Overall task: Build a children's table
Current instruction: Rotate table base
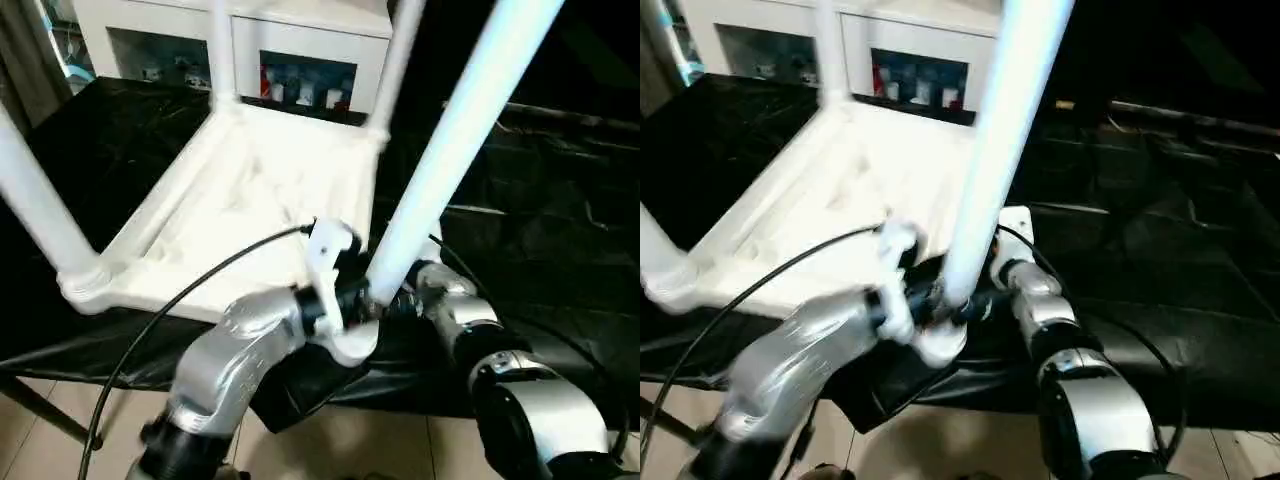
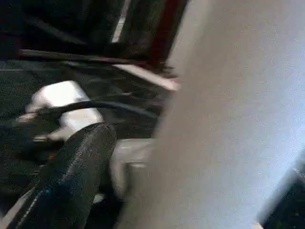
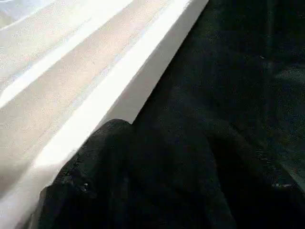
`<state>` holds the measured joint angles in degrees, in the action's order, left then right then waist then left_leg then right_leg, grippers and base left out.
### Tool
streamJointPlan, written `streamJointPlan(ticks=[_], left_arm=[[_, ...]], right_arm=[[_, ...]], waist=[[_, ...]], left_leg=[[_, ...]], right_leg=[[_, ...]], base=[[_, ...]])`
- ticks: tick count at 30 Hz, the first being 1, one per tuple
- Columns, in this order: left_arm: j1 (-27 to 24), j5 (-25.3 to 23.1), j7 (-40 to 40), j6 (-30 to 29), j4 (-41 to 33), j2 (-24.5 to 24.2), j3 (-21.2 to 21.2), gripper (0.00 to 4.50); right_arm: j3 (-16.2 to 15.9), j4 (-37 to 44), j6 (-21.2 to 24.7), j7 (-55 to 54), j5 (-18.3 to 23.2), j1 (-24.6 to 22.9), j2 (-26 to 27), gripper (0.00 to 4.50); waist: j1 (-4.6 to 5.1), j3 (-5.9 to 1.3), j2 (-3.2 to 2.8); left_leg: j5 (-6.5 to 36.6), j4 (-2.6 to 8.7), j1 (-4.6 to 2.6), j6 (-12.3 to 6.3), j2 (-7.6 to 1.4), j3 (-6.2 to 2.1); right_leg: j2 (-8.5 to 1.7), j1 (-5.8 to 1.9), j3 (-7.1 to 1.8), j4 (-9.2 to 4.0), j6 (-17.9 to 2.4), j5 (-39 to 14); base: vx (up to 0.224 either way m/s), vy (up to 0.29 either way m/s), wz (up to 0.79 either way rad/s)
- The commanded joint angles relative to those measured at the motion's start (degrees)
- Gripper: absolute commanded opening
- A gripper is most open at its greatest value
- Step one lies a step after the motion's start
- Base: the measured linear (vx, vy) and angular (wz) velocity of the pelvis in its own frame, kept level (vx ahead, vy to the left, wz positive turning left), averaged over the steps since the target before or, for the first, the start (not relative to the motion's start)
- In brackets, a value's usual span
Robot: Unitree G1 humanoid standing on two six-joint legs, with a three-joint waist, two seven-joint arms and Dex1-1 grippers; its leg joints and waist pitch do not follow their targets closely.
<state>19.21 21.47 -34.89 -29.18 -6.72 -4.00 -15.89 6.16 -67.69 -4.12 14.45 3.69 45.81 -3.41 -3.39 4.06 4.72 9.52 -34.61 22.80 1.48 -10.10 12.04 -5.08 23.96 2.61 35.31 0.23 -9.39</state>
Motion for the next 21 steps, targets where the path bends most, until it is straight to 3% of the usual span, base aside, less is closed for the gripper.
streamJointPlan(ticks=[1, 3, 4, 6, 7, 9, 11, 14, 16, 17, 18, 19, 20, 21], left_arm=[[1.36, -2.33, 1.36, 1.86, 2.62, 0.05, -0.25, 4.35], [3.34, -3.62, 2.21, 4.10, 6.29, 0.50, 0.06, 4.35], [3.65, -3.88, 2.28, 4.63, 6.79, 0.58, -0.02, 4.35], [5.01, -4.70, 2.36, 6.37, 9.00, 0.46, 0.83, 4.35], [5.36, -4.80, 2.03, 7.02, 9.61, 0.20, 1.28, 4.35], [5.31, -3.44, -0.47, 7.43, 9.39, -0.84, 2.29, 4.35], [5.06, -2.43, -2.57, 7.04, 8.68, -1.88, 2.56, 4.35], [4.17, -1.24, -8.41, 5.24, 7.21, -6.46, 1.42, 4.35], [2.51, -2.22, -15.96, 4.35, 6.34, -13.98, -1.46, 4.35], [2.17, -3.24, -18.36, 4.68, 7.03, -16.80, -2.52, 4.35], [2.14, -4.18, -19.48, 5.17, 7.80, -18.31, -3.17, 4.35], [2.24, -4.75, -19.94, 5.54, 8.25, -18.92, -3.47, 4.35], [2.89, -6.62, -20.88, 6.96, 10.03, -20.38, -4.18, 4.35], [2.98, -6.82, -20.95, 7.13, 10.26, -20.51, -4.24, 4.35]], right_arm=[[-0.30, -0.05, -0.48, 0.99, -0.26, 0.93, -0.47, 3.07], [0.36, -0.26, -0.92, 1.55, 0.04, 0.91, -1.62, 3.07], [0.46, -0.33, -1.11, 1.45, 0.01, 0.94, -1.90, 3.07], [2.12, 0.91, -1.72, 4.04, 1.77, 0.76, -4.13, 3.07], [2.51, 1.69, -1.90, 5.45, 2.34, 0.55, -4.95, 3.07], [2.65, 4.31, -1.66, 10.53, 3.48, -0.42, -6.57, 3.07], [2.43, 5.80, -1.50, 13.21, 3.86, -1.00, -7.37, 3.07], [0.77, 8.78, -1.04, 18.72, 3.56, -2.42, -9.14, 3.07], [-1.47, 13.01, -0.33, 25.48, 3.12, -5.11, -12.16, 3.07], [-2.17, 14.88, 0.01, 28.49, 3.21, -6.46, -13.66, 3.07], [-2.56, 15.95, 0.21, 30.23, 3.25, -7.34, -14.59, 3.07], [-2.74, 16.53, 0.35, 30.92, 3.25, -7.78, -15.02, 3.07], [-3.36, 18.11, 0.77, 33.04, 3.18, -8.91, -16.27, 3.07], [-3.43, 18.28, 0.82, 33.27, 3.16, -9.02, -16.40, 3.07]], waist=[[-0.51, -4.59, -0.52], [-0.76, -4.66, -1.04], [-0.80, -4.65, -0.92], [-0.89, -4.64, -1.97], [-0.83, -4.63, -1.61], [-1.09, -4.61, -1.43], [-1.13, -4.58, -1.56], [-1.00, -4.51, -1.44], [-1.07, -4.51, -1.56], [-1.20, -4.42, -1.90], [-1.24, -4.47, -2.23], [-1.27, -4.49, -2.15], [-1.41, -4.54, -2.63], [-1.62, -4.53, -2.55]], left_leg=[[13.04, 4.15, -1.66, 0.75, -2.91, -1.57], [13.82, 4.19, -1.88, 1.09, -2.85, -1.49], [14.22, 4.15, -1.88, 1.22, -2.89, -1.52], [16.05, 4.27, -1.92, 1.93, -2.88, -1.74], [16.78, 4.28, -2.03, 1.84, -2.88, -1.64], [17.34, 4.17, -1.84, 1.29, -2.76, -1.68], [16.93, 4.19, -1.56, 0.91, -2.80, -1.81], [17.72, 4.32, -1.59, 1.19, -2.83, -1.96], [17.75, 4.34, -1.78, 1.24, -2.91, -2.03], [18.20, 4.42, -2.05, 1.13, -2.98, -2.09], [17.91, 4.46, -2.20, 1.23, -3.01, -2.02], [17.56, 4.49, -2.28, 1.32, -3.03, -1.94], [16.89, 4.52, -2.31, 1.59, -2.95, -1.91], [17.55, 4.51, -2.51, 1.75, -3.02, -1.85]], right_leg=[[-2.98, -2.44, -1.94, -3.83, -9.25, -12.13], [-2.78, -2.42, -1.87, -3.79, -10.21, -10.68], [-2.88, -2.46, -1.87, -3.73, -10.39, -10.68], [-3.00, -2.58, -1.85, -3.82, -10.58, -11.79], [-2.91, -2.51, -1.80, -4.09, -10.56, -12.18], [-3.03, -2.72, -1.83, -4.12, -10.53, -13.64], [-3.23, -2.87, -1.80, -4.21, -10.36, -15.08], [-3.25, -2.77, -1.68, -4.44, -10.00, -18.61], [-3.28, -2.66, -1.68, -4.60, -10.11, -19.30], [-3.12, -2.39, -1.66, -4.54, -10.12, -19.39], [-2.92, -2.35, -1.73, -4.35, -10.38, -17.97], [-2.83, -2.36, -1.73, -4.40, -10.70, -17.08], [-2.75, -2.48, -1.74, -4.14, -11.45, -15.21], [-2.74, -2.33, -1.77, -4.14, -11.73, -15.04]], base=[[0.000, 0.000, 0.00], [0.000, 0.000, 0.00], [0.000, 0.000, 0.00], [0.000, 0.000, 0.00], [0.000, 0.000, 0.00], [0.000, 0.000, 0.00], [0.000, 0.000, 0.00], [0.000, 0.000, 0.00], [0.000, 0.000, 0.00], [0.000, 0.000, 0.00], [0.000, 0.000, 0.00], [0.000, 0.000, 0.00], [0.000, 0.000, 0.00], [0.000, 0.000, 0.00]])
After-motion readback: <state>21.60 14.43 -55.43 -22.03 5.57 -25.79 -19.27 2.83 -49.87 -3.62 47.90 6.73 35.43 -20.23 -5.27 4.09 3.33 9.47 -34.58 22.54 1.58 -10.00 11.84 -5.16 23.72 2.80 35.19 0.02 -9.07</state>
